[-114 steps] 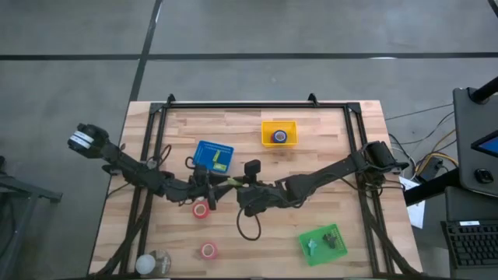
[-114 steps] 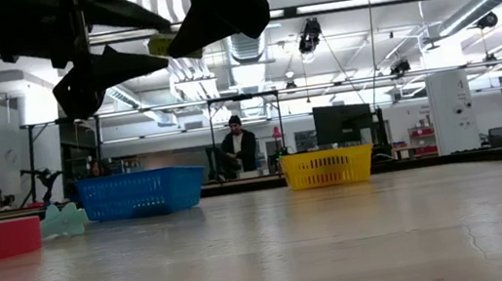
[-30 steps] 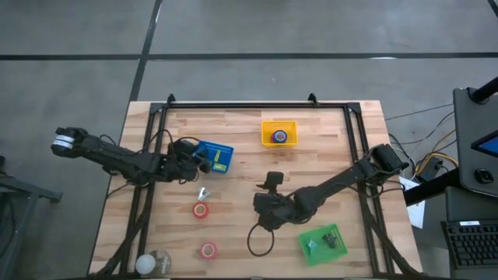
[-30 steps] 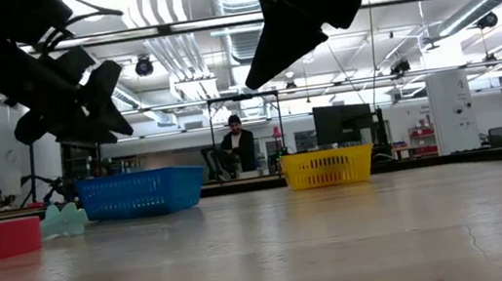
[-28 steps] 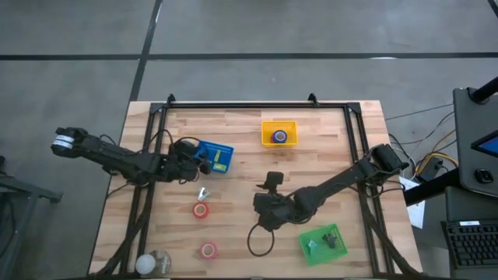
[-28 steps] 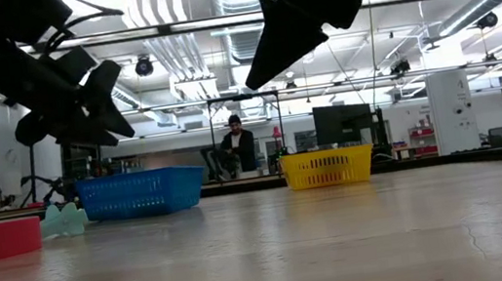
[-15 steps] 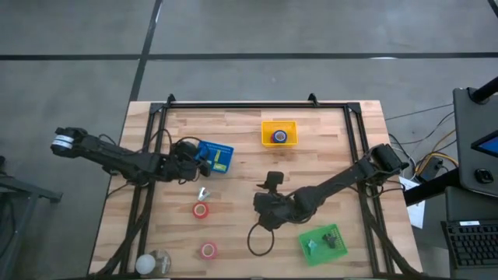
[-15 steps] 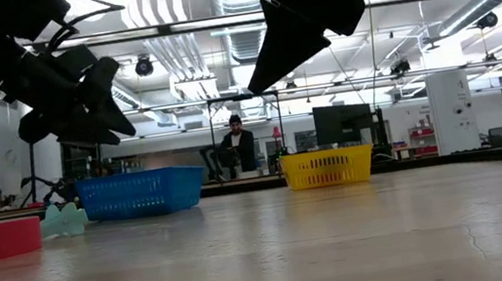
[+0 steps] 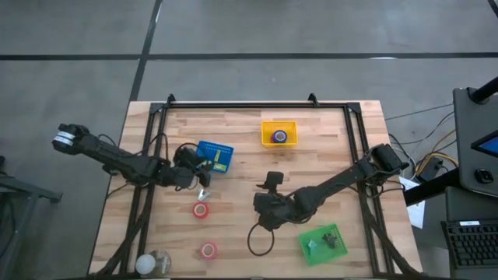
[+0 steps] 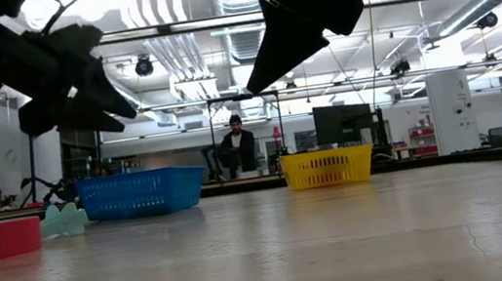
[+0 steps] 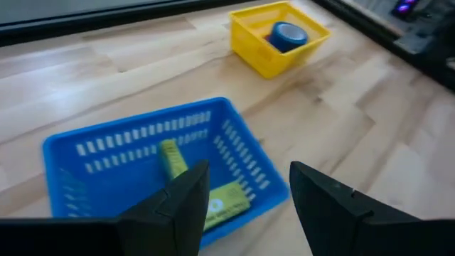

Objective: Pick and place Stapler, Stapler remover, tape
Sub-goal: Put the light blue staple remover into the green bin

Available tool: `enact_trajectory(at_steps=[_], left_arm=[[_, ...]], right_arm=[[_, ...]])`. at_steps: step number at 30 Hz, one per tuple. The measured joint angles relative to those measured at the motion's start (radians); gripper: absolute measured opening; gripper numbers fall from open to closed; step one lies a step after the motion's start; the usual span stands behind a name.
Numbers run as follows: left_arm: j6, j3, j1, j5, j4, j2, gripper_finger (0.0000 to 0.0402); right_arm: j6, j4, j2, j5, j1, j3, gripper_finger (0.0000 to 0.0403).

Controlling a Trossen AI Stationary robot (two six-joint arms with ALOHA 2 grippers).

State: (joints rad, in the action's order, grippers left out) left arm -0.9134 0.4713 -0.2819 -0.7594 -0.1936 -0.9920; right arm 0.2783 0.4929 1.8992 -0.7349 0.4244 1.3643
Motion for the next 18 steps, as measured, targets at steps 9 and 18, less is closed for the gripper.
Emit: enact_trajectory(at_steps=[9, 18], left_arm=[[0.155, 0.000, -0.165, -0.080, 0.213, 0.000, 0.0197], [0.162, -0.012, -0.287, -0.123, 0.238, -0.006, 0.0197]], right_arm=[[-0.015, -0.021, 0.000, 0.011, 0.001, 0.000, 0.0221], [-0.068, -0.137, 0.000, 0.089, 0.001, -0.013, 0.0221]])
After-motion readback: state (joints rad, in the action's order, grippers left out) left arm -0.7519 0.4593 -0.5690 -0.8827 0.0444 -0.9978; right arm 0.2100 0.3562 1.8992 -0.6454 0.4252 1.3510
